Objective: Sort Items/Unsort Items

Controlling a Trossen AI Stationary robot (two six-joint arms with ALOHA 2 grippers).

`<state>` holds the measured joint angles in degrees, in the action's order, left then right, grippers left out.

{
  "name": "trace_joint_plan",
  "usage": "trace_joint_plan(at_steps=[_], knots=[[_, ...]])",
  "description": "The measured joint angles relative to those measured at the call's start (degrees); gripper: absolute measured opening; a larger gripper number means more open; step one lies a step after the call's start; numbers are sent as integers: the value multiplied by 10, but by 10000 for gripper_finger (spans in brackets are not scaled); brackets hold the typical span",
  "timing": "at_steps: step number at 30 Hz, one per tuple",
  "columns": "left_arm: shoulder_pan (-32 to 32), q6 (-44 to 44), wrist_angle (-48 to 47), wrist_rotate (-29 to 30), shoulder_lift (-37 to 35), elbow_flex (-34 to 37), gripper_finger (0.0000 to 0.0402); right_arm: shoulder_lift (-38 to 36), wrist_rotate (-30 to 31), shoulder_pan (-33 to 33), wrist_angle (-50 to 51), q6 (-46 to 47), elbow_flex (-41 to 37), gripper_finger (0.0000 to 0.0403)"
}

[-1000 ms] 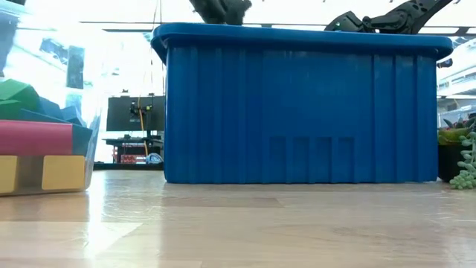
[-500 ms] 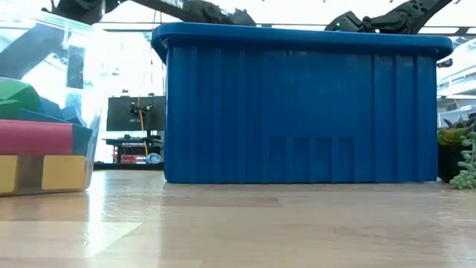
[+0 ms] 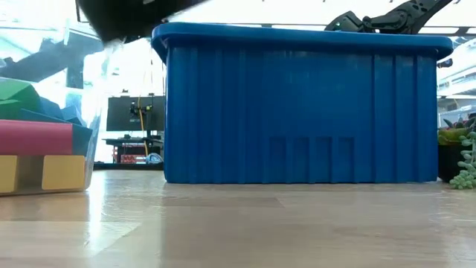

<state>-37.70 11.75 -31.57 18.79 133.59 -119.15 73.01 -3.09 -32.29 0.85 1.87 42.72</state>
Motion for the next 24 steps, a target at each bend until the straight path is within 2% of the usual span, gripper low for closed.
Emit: trace_joint_plan(at_steps=[8, 15, 20, 24], knots=[[-19, -12, 3, -49, 35, 0, 239, 0, 0, 0, 1, 5, 0, 229], [-19, -28, -7, -27, 39, 10, 232, 0, 0, 0, 1, 10, 0, 229], [-11, -43, -31, -71, 37, 8, 232, 0, 0, 0, 1, 10, 0, 229], [11, -52, -79, -133, 37, -3, 232, 0, 0, 0, 1, 10, 0, 229]])
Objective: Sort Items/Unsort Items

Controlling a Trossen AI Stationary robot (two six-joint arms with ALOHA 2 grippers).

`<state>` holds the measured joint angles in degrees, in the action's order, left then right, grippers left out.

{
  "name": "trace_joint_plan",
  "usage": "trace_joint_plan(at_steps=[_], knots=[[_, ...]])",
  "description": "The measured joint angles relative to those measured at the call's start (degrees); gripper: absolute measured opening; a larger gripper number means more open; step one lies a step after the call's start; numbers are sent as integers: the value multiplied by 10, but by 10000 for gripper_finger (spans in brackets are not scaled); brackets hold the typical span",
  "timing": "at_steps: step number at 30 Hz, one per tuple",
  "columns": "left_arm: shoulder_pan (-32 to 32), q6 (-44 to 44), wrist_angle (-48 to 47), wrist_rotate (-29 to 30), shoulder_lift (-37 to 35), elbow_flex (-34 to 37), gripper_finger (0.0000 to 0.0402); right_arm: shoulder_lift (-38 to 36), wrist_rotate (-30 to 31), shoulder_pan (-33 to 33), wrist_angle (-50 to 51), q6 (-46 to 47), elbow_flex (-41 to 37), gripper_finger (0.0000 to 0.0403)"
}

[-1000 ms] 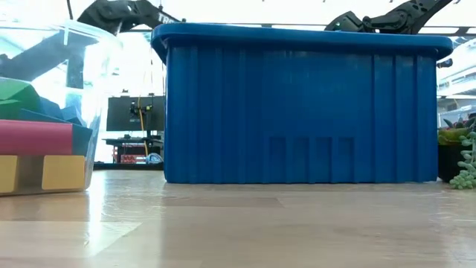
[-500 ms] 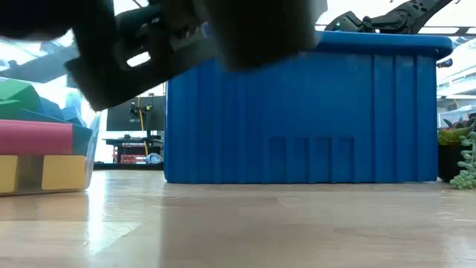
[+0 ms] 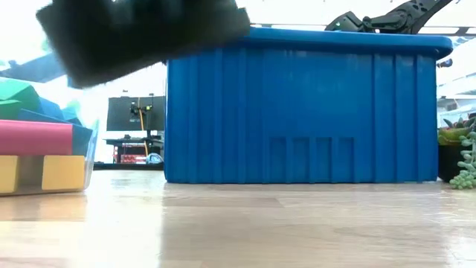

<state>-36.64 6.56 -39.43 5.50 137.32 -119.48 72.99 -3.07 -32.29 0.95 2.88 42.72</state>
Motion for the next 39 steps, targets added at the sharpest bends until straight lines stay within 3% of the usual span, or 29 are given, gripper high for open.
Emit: trace_joint_plan(at_steps=[3, 7, 11, 17, 28, 39], knots=[[13, -5, -19, -11, -5, -21, 232, 0, 0, 0, 0, 0, 0, 229], [23, -25, -61, 35, -10, -69, 232, 0, 0, 0, 0, 0, 0, 229], [23, -117, -96, 81, -10, -93, 232, 0, 0, 0, 2, 0, 0, 229], [4, -274, -191, 30, -9, -96, 232, 0, 0, 0, 7, 0, 0, 229], [-18, -410, -190, -23, 7, -87, 232, 0, 0, 0, 5, 0, 0, 229], [-16, -450, -135, -22, 4, -5, 214, 0, 0, 0, -10, 0, -13, 229]])
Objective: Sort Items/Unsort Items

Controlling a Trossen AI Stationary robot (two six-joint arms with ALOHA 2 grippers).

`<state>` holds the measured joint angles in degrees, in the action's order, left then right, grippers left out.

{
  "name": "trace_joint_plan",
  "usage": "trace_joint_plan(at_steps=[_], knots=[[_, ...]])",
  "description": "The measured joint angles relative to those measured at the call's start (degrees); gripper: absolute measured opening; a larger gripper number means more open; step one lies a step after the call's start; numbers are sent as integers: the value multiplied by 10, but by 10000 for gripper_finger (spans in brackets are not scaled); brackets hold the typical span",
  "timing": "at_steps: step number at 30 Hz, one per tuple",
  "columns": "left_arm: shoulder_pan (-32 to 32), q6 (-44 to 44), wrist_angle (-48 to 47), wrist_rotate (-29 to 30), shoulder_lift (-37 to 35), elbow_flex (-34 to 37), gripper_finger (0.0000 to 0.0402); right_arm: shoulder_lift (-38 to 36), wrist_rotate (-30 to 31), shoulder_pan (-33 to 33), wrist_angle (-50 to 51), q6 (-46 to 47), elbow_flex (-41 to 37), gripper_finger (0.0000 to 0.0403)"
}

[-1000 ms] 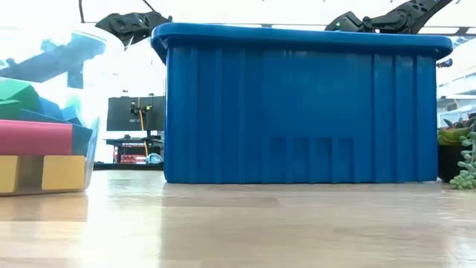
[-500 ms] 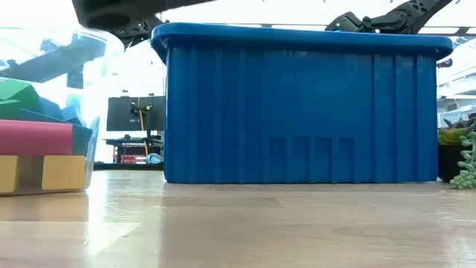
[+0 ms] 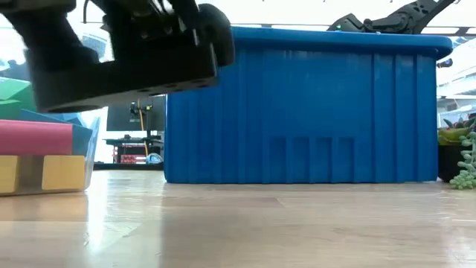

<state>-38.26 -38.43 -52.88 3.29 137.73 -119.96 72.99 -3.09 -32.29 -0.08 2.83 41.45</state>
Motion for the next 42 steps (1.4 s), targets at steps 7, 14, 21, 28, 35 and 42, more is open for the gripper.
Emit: trace_joint_plan(at_steps=[7, 14, 21, 28, 35, 42], knots=[[18, 30, -14, 15, 5, -29, 139, 0, 0, 0, -18, 0, -26, 229], [41, 77, -47, 18, -33, -81, 139, 0, -1, 0, -21, 0, -23, 229], [80, 140, -100, 35, -113, -130, 139, 0, -1, 0, -44, 0, -22, 229], [123, 219, -200, 60, -205, -130, 139, 0, 0, 0, -44, 0, -22, 229], [181, 305, -312, 122, -294, -130, 139, 0, 0, 0, -48, 0, -22, 229], [271, 435, -369, 168, -392, -108, 139, 0, 0, 0, -49, 0, -22, 229]])
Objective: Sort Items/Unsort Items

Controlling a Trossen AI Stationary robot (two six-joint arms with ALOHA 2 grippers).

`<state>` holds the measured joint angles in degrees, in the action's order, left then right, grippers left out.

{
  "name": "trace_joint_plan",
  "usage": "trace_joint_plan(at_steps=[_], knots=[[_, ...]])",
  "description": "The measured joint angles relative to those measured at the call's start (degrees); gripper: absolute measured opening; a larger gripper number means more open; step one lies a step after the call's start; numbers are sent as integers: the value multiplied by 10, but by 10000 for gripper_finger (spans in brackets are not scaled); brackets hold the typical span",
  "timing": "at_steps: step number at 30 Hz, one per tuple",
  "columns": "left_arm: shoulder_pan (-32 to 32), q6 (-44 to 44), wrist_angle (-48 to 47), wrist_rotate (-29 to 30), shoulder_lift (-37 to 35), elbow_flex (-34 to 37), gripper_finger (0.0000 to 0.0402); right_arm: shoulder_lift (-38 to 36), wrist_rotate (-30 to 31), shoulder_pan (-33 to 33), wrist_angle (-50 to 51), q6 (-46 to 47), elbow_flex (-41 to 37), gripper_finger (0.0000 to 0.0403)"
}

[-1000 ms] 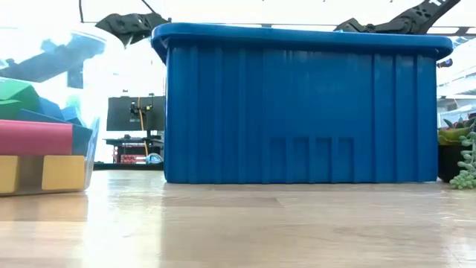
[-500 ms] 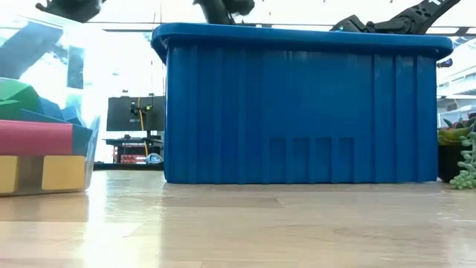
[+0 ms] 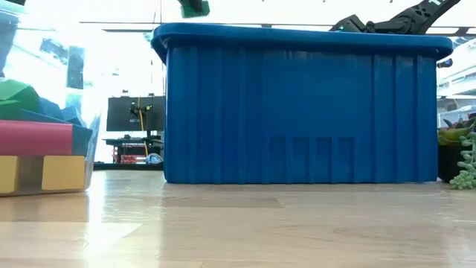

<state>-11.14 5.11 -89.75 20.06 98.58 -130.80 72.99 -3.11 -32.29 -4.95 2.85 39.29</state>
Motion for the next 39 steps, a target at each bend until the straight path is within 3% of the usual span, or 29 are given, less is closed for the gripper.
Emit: trace_joint_plan(at_steps=[6, 14, 19, 28, 33, 39], knots=[[100, 161, -4, 28, -110, 102, 139, 0, 0, 0, -8, 0, 0, 229], [251, 402, -2, 48, -246, 367, 139, 0, 0, 0, -31, 0, 0, 229], [319, 516, 14, -8, -305, 524, 150, 0, 0, 0, -34, 3, 0, 229], [321, 522, 29, -121, -317, 671, 166, 0, 0, 0, -34, 7, 0, 229], [271, 518, 29, -116, -321, 674, 198, 0, 0, 0, -35, 7, 0, 229], [209, 426, 32, -108, -323, 640, 252, 0, 0, 0, -35, 7, 0, 229]])
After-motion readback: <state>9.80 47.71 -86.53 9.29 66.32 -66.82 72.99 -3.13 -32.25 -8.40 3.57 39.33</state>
